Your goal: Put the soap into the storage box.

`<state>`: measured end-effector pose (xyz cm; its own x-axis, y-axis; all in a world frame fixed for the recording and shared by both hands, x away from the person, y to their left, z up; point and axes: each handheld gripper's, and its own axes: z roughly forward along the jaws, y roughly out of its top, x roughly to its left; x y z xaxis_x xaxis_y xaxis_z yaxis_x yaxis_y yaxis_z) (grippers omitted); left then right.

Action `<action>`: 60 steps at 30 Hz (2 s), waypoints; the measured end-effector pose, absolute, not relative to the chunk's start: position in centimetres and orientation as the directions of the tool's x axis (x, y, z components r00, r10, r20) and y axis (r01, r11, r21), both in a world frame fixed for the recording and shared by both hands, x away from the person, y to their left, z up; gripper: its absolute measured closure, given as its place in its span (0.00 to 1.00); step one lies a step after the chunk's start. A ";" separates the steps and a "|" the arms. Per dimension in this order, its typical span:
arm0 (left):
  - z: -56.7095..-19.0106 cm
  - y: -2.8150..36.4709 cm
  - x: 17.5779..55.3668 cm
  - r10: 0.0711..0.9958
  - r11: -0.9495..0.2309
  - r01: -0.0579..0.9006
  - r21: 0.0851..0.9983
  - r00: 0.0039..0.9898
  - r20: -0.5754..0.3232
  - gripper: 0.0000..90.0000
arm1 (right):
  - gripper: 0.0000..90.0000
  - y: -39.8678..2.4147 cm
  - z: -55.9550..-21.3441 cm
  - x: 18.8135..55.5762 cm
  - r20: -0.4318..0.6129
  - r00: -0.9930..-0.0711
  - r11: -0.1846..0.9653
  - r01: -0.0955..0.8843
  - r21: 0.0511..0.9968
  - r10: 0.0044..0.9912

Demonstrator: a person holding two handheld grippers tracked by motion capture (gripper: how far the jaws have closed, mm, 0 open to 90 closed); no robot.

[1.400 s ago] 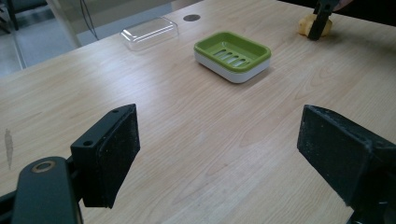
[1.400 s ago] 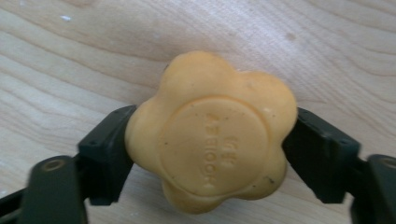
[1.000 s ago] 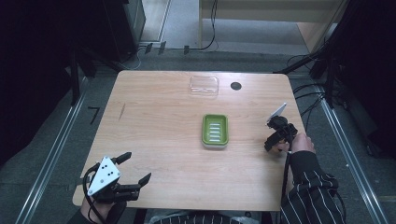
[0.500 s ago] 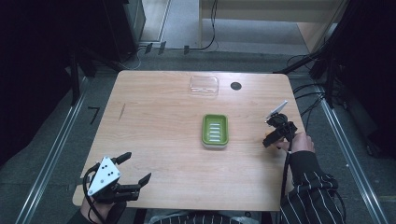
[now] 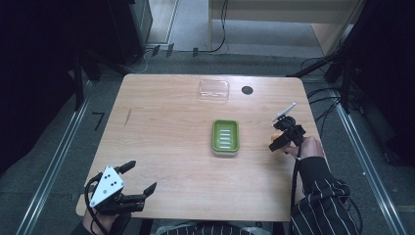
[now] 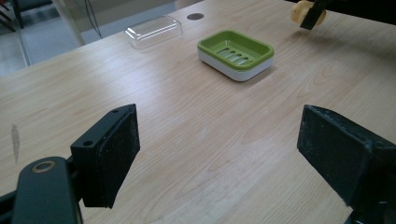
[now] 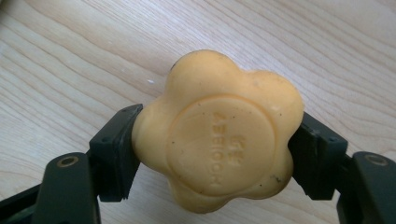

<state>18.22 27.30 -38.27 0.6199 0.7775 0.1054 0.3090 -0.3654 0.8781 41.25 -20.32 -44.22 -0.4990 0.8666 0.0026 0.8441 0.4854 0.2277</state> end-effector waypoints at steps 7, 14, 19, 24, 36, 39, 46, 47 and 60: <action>-38.3 27.4 18.0 0.782 -0.363 0.311 0.878 0.615 0.105 0.15 | 0.31 -19.4 -43.7 41.2 -0.008 -0.522 0.507 0.825 0.252 0.853; -38.3 27.5 18.0 0.785 -0.362 0.314 0.878 0.611 0.105 0.15 | 0.31 -18.6 -43.2 41.0 -0.012 -0.538 0.520 0.809 0.274 0.843; -38.3 27.5 18.1 0.785 -0.361 0.315 0.878 0.611 0.104 0.15 | 0.31 -18.1 -42.9 40.9 -0.007 -0.546 0.526 0.802 0.283 0.838; -38.3 27.6 18.0 0.790 -0.361 0.319 0.877 0.604 0.106 0.15 | 0.31 -17.8 -42.6 40.9 -0.006 -0.559 0.534 0.789 0.306 0.829; -38.3 27.9 17.6 0.796 -0.360 0.323 0.875 0.595 0.108 0.15 | 0.31 -16.4 -42.0 41.1 -0.015 -0.593 0.564 0.757 0.328 0.805; -38.2 28.0 17.3 0.799 -0.359 0.325 0.875 0.591 0.108 0.15 | 0.31 -16.0 -41.7 41.0 -0.018 -0.597 0.567 0.752 0.335 0.802; -38.3 27.9 17.3 0.799 -0.363 0.327 0.873 0.592 0.110 0.15 | 0.31 -15.5 -41.5 41.0 -0.022 -0.606 0.573 0.740 0.351 0.796; -38.3 27.9 17.3 0.800 -0.362 0.327 0.873 0.590 0.110 0.15 | 0.31 -15.4 -41.4 41.1 -0.024 -0.611 0.578 0.735 0.355 0.791; -38.2 28.4 16.7 0.815 -0.348 0.332 0.877 0.569 0.108 0.15 | 0.31 -13.9 -40.7 41.4 -0.030 -0.634 0.594 0.707 0.384 0.773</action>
